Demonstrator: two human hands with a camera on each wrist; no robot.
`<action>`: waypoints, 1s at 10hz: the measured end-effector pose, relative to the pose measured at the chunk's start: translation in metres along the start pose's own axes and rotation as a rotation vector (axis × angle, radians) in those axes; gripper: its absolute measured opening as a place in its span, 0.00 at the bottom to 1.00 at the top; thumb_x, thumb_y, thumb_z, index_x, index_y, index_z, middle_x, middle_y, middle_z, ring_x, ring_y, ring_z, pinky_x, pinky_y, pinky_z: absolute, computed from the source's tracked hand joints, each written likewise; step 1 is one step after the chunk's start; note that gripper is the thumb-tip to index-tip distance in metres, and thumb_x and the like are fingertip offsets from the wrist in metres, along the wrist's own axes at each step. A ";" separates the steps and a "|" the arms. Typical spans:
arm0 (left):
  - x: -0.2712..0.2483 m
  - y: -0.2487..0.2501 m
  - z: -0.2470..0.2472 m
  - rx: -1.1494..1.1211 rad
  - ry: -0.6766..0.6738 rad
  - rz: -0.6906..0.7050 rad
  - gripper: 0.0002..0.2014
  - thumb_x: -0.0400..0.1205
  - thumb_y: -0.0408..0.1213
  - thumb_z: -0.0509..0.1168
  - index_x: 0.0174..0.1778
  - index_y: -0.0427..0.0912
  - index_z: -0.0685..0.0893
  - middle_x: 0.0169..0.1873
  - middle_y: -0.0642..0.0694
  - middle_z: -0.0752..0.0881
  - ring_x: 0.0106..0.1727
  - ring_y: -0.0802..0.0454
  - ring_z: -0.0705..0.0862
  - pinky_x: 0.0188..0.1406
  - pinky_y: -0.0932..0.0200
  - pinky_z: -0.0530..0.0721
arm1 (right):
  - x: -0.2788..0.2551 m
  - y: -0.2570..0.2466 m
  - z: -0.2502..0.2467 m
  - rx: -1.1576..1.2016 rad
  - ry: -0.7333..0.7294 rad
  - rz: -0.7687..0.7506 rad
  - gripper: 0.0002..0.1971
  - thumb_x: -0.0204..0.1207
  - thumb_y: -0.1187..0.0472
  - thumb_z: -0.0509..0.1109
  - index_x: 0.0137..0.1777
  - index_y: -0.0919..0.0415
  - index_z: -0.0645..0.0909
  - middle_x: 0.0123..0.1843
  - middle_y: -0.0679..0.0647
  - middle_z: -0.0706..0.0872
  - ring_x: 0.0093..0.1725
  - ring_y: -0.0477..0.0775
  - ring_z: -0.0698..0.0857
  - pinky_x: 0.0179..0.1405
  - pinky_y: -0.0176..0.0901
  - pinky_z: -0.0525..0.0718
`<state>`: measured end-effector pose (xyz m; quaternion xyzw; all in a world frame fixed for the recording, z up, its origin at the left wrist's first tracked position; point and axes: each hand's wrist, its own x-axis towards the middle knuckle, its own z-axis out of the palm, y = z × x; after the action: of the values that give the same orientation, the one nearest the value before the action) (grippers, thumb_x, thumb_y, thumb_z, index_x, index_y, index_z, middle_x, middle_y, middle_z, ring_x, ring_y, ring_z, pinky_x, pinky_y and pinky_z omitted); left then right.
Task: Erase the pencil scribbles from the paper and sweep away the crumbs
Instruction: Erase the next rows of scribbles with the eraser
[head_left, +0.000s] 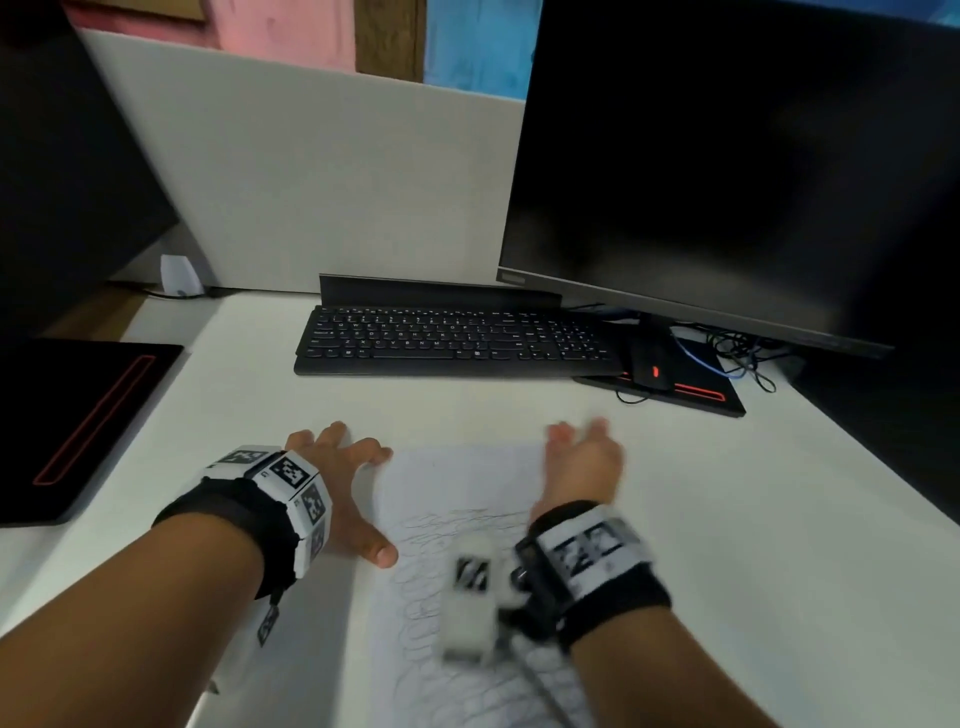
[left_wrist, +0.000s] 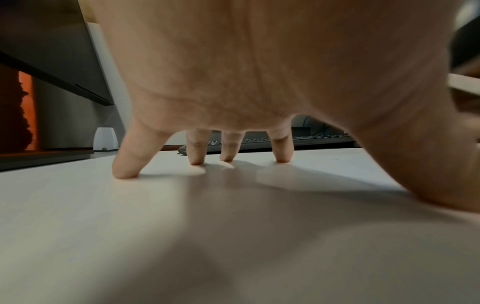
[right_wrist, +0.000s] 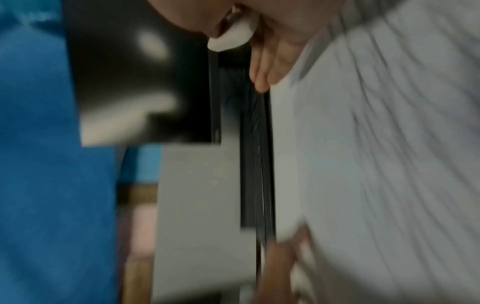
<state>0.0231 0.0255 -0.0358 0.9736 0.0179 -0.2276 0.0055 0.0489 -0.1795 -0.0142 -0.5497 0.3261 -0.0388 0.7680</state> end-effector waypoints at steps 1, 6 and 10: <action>-0.003 0.005 0.000 0.033 0.034 0.003 0.56 0.58 0.75 0.71 0.81 0.67 0.54 0.73 0.52 0.62 0.78 0.41 0.61 0.77 0.43 0.66 | -0.042 0.047 0.039 0.267 -0.290 0.383 0.13 0.89 0.57 0.59 0.52 0.68 0.76 0.51 0.67 0.85 0.65 0.68 0.84 0.63 0.46 0.83; -0.009 0.005 -0.002 -0.028 0.006 -0.024 0.55 0.61 0.72 0.74 0.82 0.68 0.53 0.80 0.51 0.55 0.82 0.39 0.54 0.80 0.38 0.62 | -0.018 0.034 0.024 -0.122 -0.215 0.012 0.18 0.85 0.58 0.66 0.67 0.71 0.76 0.61 0.66 0.84 0.62 0.64 0.84 0.66 0.53 0.80; -0.024 0.007 -0.012 -0.057 -0.012 -0.025 0.54 0.65 0.68 0.75 0.83 0.65 0.52 0.84 0.50 0.50 0.85 0.41 0.48 0.81 0.40 0.59 | 0.057 -0.009 -0.014 0.100 -0.072 -0.017 0.28 0.87 0.51 0.55 0.77 0.72 0.68 0.67 0.68 0.82 0.64 0.62 0.84 0.67 0.51 0.80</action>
<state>0.0070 0.0176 -0.0147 0.9714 0.0368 -0.2328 0.0305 0.0886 -0.2183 -0.0348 -0.5144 0.2913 -0.0419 0.8055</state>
